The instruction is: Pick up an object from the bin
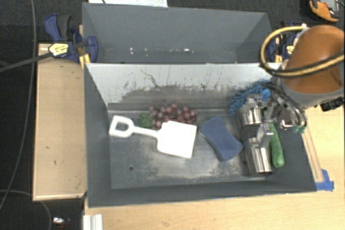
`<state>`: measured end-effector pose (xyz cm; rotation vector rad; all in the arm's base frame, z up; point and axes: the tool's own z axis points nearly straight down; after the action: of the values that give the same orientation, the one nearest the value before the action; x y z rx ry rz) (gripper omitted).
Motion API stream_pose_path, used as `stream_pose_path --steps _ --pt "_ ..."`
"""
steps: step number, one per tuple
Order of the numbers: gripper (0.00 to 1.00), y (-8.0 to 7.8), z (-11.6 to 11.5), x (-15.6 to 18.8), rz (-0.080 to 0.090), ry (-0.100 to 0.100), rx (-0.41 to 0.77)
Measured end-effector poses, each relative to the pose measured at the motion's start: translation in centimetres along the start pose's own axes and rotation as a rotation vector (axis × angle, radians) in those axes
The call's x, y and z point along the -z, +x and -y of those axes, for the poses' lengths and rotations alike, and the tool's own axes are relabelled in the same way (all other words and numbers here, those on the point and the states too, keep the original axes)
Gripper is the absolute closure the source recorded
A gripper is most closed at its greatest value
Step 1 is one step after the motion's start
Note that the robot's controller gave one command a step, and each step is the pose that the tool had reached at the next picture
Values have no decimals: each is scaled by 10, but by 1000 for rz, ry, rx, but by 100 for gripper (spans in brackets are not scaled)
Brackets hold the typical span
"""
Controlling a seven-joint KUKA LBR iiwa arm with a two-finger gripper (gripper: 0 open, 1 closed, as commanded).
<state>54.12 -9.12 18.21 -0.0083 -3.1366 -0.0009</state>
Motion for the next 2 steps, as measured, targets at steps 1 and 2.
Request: stream_pose_path --steps 1,2 --pt "0 -2 0 4 8 1 5" --pt "0 16 -27 -101 11 -1 -183"
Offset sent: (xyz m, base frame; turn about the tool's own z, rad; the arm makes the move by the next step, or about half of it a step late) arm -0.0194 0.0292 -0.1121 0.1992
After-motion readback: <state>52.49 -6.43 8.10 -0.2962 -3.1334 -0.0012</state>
